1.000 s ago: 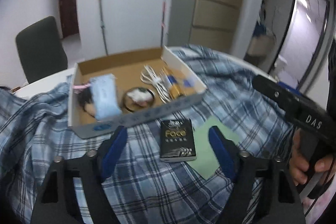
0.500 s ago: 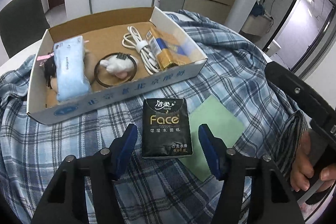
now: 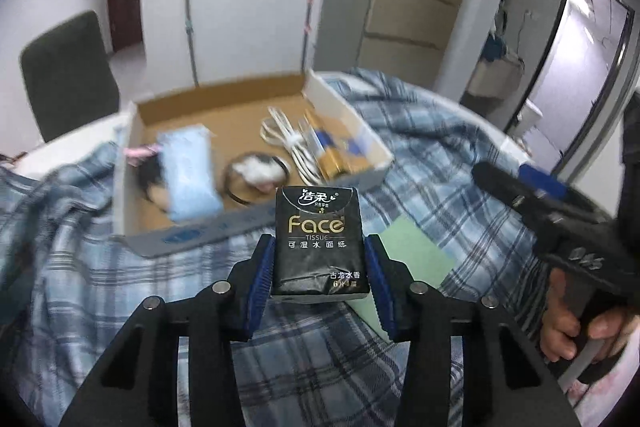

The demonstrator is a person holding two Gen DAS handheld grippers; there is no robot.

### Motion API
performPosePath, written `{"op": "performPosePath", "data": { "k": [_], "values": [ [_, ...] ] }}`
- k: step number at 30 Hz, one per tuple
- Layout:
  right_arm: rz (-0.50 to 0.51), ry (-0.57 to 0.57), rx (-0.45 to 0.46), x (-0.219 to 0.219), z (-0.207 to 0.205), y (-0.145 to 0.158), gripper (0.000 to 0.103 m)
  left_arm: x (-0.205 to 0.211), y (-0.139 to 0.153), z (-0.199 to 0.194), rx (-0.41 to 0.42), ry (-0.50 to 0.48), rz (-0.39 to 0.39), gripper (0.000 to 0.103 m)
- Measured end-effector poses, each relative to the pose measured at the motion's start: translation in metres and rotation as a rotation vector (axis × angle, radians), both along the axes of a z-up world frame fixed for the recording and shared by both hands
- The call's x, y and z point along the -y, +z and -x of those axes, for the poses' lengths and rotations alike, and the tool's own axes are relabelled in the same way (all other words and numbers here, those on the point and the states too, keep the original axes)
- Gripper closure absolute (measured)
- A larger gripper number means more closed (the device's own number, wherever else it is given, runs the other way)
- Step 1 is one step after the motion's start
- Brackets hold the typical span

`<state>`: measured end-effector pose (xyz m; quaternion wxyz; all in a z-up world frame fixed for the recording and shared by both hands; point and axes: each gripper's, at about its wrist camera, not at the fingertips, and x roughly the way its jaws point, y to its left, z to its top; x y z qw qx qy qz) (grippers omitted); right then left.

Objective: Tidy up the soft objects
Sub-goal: 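Grasp the black Face tissue pack with the left tool while the right tool grasps the green cloth, then lift and carry the tissue pack and green cloth over the box with both tools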

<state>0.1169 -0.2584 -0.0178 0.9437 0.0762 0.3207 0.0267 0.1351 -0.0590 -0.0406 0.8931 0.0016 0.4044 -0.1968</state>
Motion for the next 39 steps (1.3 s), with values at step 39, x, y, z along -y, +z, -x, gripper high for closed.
{"op": "performPosePath", "data": {
  "k": [39],
  "values": [
    [0.233, 0.342, -0.496, -0.092, -0.042, -0.074, 0.001, -0.056, 0.020, 0.070, 0.340, 0.186, 0.030, 0.056]
  ]
}}
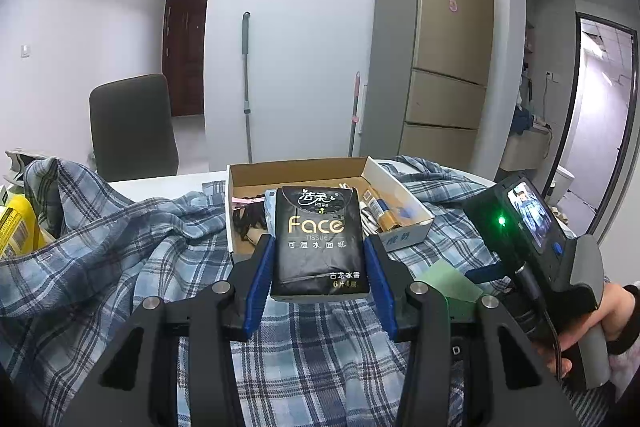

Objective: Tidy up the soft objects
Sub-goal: 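Lift and carry the tissue pack and green cloth over the box with both tools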

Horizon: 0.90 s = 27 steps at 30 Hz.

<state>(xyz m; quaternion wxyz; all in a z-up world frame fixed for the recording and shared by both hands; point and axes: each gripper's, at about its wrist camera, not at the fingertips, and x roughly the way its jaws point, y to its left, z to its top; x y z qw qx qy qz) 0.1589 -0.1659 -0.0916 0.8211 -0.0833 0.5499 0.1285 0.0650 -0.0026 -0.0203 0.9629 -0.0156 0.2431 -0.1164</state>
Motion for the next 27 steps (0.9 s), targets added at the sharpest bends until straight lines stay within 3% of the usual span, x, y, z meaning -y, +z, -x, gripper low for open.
{"op": "performPosePath", "data": {
  "k": [4, 8, 16, 20, 27],
  "values": [
    [0.026, 0.053, 0.029, -0.012, 0.007, 0.002, 0.001, 0.000, 0.000, 0.000, 0.000, -0.001, -0.003, 0.055],
    [0.002, 0.060, 0.022, -0.010, 0.005, 0.003, 0.006, 0.000, -0.001, 0.001, 0.004, -0.002, -0.008, 0.055],
    [-0.029, 0.038, 0.035, 0.007, 0.009, 0.008, 0.007, -0.001, -0.001, 0.000, 0.005, -0.002, -0.008, 0.055],
    [-0.013, 0.025, 0.073, 0.015, 0.014, 0.019, 0.007, -0.002, -0.001, 0.000, 0.010, -0.001, -0.009, 0.055],
    [-0.066, 0.101, 0.202, 0.020, 0.038, 0.048, 0.007, 0.000, 0.002, 0.005, 0.038, -0.006, -0.015, 0.055]
  ]
}}
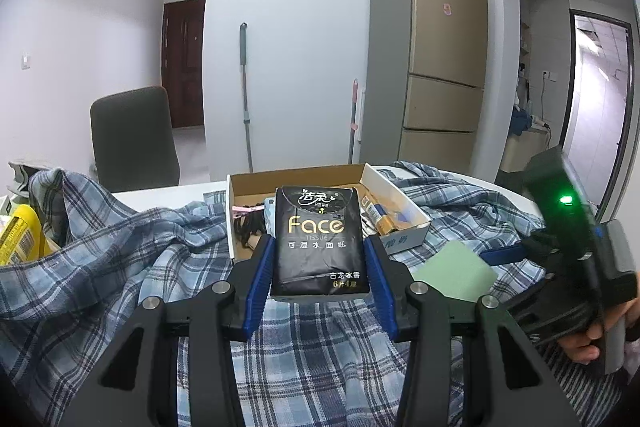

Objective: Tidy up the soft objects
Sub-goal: 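Lift and carry the tissue pack and green cloth over the box with both tools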

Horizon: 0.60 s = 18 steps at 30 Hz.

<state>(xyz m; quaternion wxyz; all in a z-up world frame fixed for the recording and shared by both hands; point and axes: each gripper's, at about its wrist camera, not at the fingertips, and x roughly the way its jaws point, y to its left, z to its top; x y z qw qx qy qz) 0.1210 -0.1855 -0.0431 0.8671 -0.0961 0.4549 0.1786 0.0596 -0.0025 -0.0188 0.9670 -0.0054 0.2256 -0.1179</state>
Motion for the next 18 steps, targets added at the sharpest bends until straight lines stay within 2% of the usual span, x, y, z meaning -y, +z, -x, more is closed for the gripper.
{"op": "performPosePath", "data": {
  "k": [7, 14, 18],
  "values": [
    [-0.069, 0.063, 0.130, -0.005, 0.026, 0.020, 0.007, -0.001, 0.004, 0.006, 0.041, 0.009, -0.001, 0.055],
    [-0.138, 0.058, 0.316, -0.006, 0.040, 0.057, 0.007, -0.014, 0.034, 0.033, 0.227, 0.039, 0.057, 0.055],
    [-0.199, 0.032, 0.421, -0.006, 0.033, 0.087, 0.007, -0.021, 0.056, 0.043, 0.333, 0.088, 0.082, 0.055]
  ]
}}
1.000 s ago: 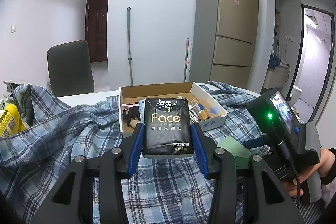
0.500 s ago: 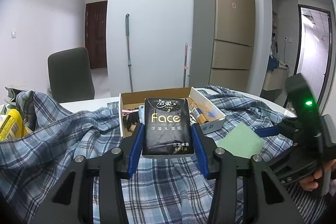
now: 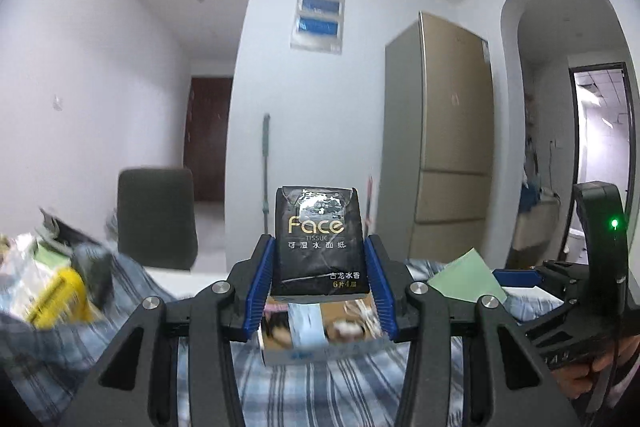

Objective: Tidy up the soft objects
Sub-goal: 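Lift and carry the tissue pack and green cloth over the box with both tools, then lower both items into the box and open both tools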

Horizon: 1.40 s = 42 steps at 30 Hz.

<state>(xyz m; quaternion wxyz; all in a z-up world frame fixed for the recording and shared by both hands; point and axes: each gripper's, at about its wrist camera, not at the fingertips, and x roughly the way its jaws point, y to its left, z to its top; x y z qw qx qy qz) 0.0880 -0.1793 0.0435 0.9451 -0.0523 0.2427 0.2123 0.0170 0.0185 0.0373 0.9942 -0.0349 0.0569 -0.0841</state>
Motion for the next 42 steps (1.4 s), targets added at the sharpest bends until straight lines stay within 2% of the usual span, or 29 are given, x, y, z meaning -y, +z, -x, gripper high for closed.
{"op": "performPosePath", "data": {
  "k": [3, 6, 10, 12, 17, 21, 26, 32, 35, 42],
  "values": [
    [-0.034, -0.020, 0.053, -0.005, -0.014, 0.020, 0.007, 0.000, 0.015, -0.007, 0.040, 0.016, -0.019, 0.055],
    [-0.025, -0.041, 0.115, -0.012, -0.025, 0.038, 0.007, -0.001, 0.027, -0.022, 0.059, 0.028, -0.018, 0.055],
    [-0.031, -0.067, 0.176, -0.019, -0.041, 0.053, 0.007, 0.003, 0.033, -0.043, 0.095, 0.048, -0.041, 0.055],
    [-0.025, -0.091, 0.196, -0.025, -0.051, 0.054, 0.007, 0.004, 0.031, -0.056, 0.100, 0.057, -0.058, 0.055],
    [-0.026, -0.121, 0.211, -0.033, -0.077, 0.039, 0.007, -0.002, 0.015, -0.089, 0.063, 0.078, -0.032, 0.055],
    [-0.035, -0.134, 0.159, -0.030, -0.095, 0.012, 0.007, -0.008, -0.006, -0.115, 0.003, 0.083, -0.006, 0.055],
    [0.013, -0.157, 0.062, -0.027, -0.120, -0.026, 0.007, -0.015, -0.030, -0.144, -0.098, 0.069, 0.012, 0.055],
    [0.031, -0.155, -0.070, -0.024, -0.145, -0.060, 0.007, -0.015, -0.045, -0.171, -0.209, 0.041, -0.004, 0.055],
    [0.036, -0.145, -0.120, -0.022, -0.152, -0.070, 0.007, -0.013, -0.046, -0.176, -0.220, 0.035, -0.009, 0.055],
    [0.067, -0.131, -0.172, -0.026, -0.158, -0.087, 0.006, -0.011, -0.052, -0.169, -0.221, 0.050, -0.021, 0.055]
  ]
}}
